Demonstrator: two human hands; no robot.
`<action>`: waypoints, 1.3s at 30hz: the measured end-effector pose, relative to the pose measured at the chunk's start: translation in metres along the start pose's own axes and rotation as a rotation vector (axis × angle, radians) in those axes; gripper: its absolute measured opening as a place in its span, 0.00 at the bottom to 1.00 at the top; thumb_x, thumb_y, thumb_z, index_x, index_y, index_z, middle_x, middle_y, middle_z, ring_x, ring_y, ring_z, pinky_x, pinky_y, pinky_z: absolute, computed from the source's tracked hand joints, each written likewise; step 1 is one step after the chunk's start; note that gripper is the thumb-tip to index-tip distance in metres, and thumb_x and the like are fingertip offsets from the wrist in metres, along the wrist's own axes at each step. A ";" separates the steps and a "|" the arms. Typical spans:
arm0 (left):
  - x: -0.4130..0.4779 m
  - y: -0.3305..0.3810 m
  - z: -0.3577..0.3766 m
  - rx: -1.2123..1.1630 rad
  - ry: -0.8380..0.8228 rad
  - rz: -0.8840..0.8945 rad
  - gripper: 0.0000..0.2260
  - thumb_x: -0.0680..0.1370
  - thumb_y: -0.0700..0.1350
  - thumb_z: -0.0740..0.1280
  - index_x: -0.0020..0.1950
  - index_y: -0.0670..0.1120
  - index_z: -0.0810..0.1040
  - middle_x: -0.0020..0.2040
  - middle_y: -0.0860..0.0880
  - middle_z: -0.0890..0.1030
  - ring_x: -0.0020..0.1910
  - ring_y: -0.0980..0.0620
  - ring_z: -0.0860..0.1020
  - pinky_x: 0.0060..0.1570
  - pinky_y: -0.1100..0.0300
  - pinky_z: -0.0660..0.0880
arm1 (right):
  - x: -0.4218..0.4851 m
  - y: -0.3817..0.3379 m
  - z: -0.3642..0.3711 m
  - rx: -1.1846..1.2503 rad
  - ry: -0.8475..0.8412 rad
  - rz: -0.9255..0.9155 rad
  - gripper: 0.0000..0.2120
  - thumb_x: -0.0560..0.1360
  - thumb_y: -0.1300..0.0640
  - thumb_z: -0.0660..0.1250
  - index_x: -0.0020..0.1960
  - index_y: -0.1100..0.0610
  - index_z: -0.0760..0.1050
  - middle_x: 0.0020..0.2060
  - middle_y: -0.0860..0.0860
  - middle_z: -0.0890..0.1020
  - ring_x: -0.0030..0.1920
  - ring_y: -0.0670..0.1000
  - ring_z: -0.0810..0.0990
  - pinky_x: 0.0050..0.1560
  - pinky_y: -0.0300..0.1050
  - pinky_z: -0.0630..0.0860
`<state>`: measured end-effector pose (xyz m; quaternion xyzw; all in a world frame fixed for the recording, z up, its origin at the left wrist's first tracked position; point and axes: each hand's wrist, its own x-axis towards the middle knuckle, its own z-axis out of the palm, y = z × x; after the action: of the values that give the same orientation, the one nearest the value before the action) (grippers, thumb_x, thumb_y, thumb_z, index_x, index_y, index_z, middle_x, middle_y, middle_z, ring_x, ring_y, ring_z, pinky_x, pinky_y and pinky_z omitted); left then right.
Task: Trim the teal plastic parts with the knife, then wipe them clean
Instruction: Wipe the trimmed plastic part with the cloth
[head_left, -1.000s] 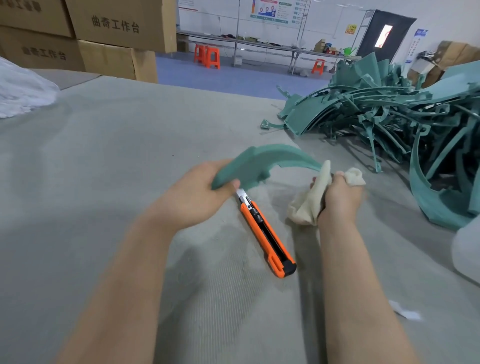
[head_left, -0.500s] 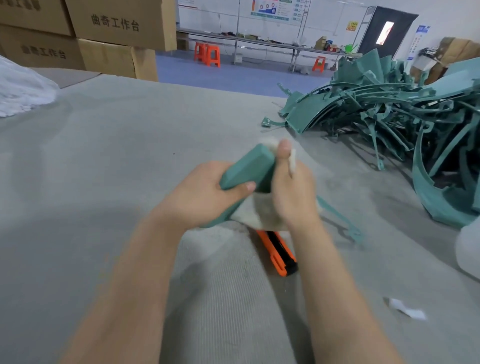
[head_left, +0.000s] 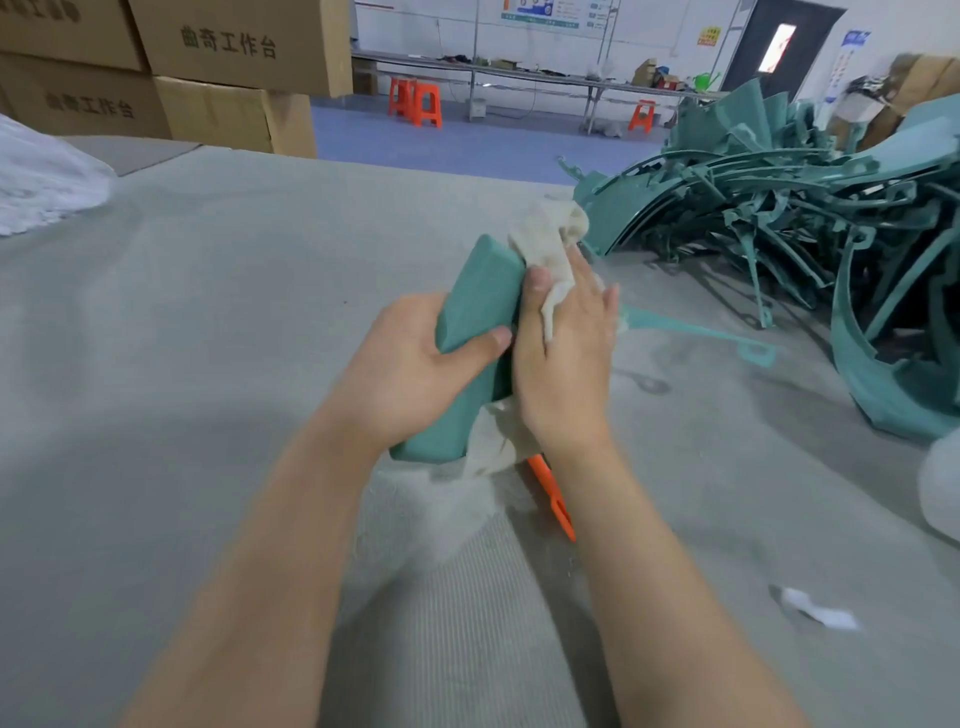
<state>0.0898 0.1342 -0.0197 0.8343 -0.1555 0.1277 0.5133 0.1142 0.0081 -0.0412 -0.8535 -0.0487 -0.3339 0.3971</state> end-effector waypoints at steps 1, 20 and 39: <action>-0.001 0.000 0.000 0.003 0.001 -0.011 0.12 0.76 0.46 0.69 0.38 0.38 0.76 0.31 0.47 0.77 0.29 0.53 0.74 0.30 0.60 0.69 | 0.002 0.009 0.000 -0.082 0.002 0.044 0.27 0.82 0.47 0.43 0.75 0.56 0.64 0.74 0.51 0.67 0.76 0.47 0.57 0.74 0.43 0.38; -0.002 0.004 -0.007 0.112 -0.050 0.033 0.12 0.74 0.40 0.63 0.30 0.45 0.73 0.25 0.55 0.77 0.25 0.58 0.73 0.26 0.67 0.66 | -0.021 -0.044 0.001 0.535 -0.055 0.095 0.25 0.78 0.38 0.45 0.66 0.46 0.71 0.58 0.39 0.75 0.62 0.34 0.70 0.69 0.39 0.62; -0.006 0.006 -0.019 0.210 0.103 0.069 0.17 0.77 0.44 0.67 0.29 0.49 0.72 0.25 0.58 0.75 0.25 0.59 0.72 0.25 0.68 0.67 | 0.018 0.081 -0.021 -0.331 -0.161 0.632 0.18 0.83 0.53 0.49 0.69 0.48 0.71 0.64 0.52 0.75 0.72 0.55 0.65 0.73 0.64 0.45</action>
<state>0.0813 0.1497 -0.0086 0.8699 -0.1435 0.2036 0.4257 0.1448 -0.0650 -0.0727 -0.9027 0.2410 -0.1301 0.3319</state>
